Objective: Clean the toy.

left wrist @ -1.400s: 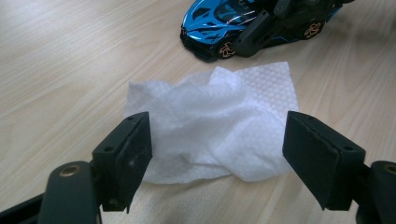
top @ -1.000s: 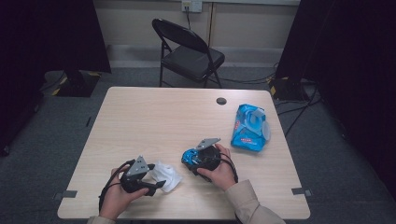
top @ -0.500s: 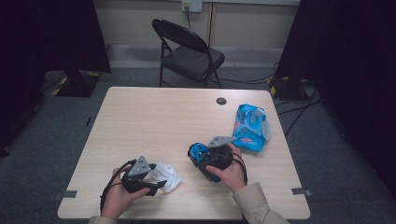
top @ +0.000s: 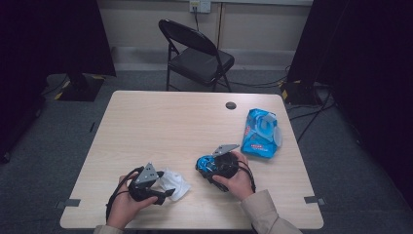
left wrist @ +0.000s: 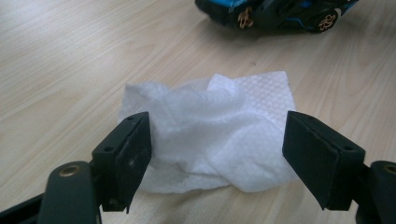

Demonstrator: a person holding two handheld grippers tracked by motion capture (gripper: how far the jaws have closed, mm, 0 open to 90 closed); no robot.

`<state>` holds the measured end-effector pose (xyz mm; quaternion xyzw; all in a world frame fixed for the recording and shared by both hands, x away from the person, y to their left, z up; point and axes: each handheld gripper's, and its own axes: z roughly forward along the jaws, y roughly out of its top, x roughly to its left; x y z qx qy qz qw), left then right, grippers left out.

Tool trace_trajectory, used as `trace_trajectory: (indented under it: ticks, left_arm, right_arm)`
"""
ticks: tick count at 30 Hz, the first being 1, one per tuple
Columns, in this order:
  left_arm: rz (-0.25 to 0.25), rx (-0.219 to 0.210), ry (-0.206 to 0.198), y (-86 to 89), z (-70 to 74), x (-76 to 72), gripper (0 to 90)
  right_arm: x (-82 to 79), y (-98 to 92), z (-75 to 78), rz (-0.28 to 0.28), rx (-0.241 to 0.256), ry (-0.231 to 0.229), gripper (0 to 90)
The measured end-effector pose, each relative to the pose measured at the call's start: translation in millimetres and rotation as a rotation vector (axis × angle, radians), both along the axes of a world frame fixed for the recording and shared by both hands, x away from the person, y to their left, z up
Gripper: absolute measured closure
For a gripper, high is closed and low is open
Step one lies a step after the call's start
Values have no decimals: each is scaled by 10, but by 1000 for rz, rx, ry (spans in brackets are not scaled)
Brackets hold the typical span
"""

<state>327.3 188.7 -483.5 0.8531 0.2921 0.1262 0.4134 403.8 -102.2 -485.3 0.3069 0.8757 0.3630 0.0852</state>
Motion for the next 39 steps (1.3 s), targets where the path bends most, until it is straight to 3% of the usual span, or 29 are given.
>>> trace_trajectory:
  ticks: [7, 14, 28, 36, 39]
  left_arm:
    - [1, 0, 3, 14, -13, 14, 238]
    - [-5, 4, 7, -2, -12, 9, 237]
    - [-7, -3, 5, -13, -17, 16, 234]
    - [-5, -10, 7, -2, -12, 20, 234]
    - [-6, -9, 9, 2, -15, 21, 234]
  right_arm:
    - [7, 33, -100, 24, -44, 27, 248]
    - [8, 16, -111, 32, -34, 20, 233]
    - [45, 77, 34, 37, -52, -5, 182]
    - [122, 210, 14, 26, -74, 23, 180]
    - [132, 251, -48, 25, -105, 36, 182]
